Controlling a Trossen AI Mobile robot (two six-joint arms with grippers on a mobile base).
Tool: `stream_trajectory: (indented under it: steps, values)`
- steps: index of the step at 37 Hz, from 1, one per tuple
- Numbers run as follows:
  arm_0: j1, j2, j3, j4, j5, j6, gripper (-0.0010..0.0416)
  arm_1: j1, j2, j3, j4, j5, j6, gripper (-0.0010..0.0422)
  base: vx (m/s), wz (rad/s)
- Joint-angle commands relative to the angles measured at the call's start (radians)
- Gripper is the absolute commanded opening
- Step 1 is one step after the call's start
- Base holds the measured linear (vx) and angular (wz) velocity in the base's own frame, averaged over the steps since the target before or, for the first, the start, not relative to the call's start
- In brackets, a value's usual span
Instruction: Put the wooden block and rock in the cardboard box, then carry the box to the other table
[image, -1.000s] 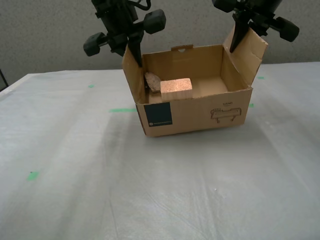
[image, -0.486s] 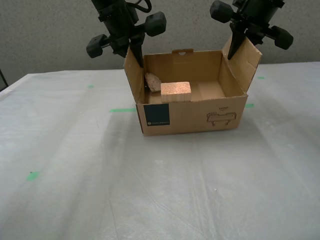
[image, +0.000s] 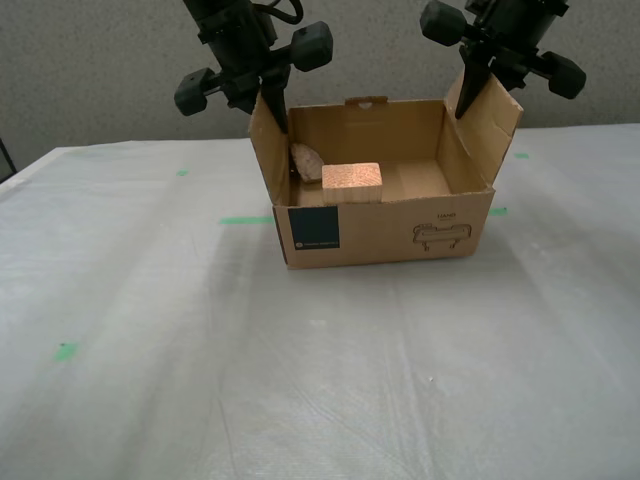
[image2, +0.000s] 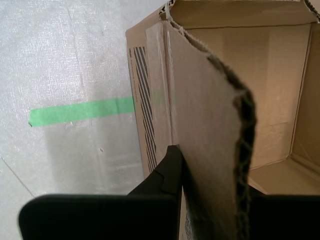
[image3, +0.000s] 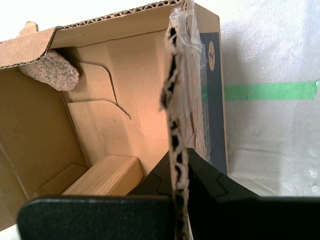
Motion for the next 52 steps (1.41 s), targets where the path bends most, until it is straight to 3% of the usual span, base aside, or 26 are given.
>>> stream_trajectory:
  steps: [1,8,16,24,31,38,44,48,52]
  values:
    - [0.001,-0.001,0.002,0.007,-0.016,0.025,0.0006,-0.002,-0.002,0.002,0.010,0.023,-0.003,0.0005,0.000,0.000]
    - [0.001,-0.001,0.002,0.010,-0.013,0.031,0.0045,-0.001,-0.002,0.002,0.012,0.023,-0.014,0.0065,0.000,0.000]
    - [0.001,-0.001,0.002,0.011,0.041,0.031,0.0117,-0.002,-0.002,0.002,0.024,0.021,-0.014,0.0152,0.000,0.000]
    - [0.001,-0.001,0.002,0.011,0.041,0.031,0.0220,-0.002,-0.002,0.002,0.026,-0.028,-0.019,0.0230,0.000,0.000]
    - [0.001,-0.001,0.002,0.010,0.041,0.030,0.0323,-0.002,-0.002,0.002,0.026,-0.028,-0.029,0.0290,0.000,0.000]
    - [0.001,-0.001,0.002,0.010,0.041,0.013,0.0399,-0.002,-0.002,0.002,0.026,-0.028,-0.023,0.0342,0.000,0.000]
    - [0.001,-0.005,0.002,0.009,0.041,-0.032,0.0383,-0.002,-0.002,0.002,0.025,-0.027,0.037,0.0380,0.000,0.000]
    - [0.001,-0.017,0.002,0.004,0.041,-0.038,0.0375,-0.002,-0.012,0.002,0.020,-0.028,0.063,0.0404,0.000,0.000]
    - [0.001,-0.042,0.002,0.006,0.049,-0.043,0.0374,-0.002,-0.037,0.002,0.023,-0.036,0.078,0.0392,0.000,0.000]
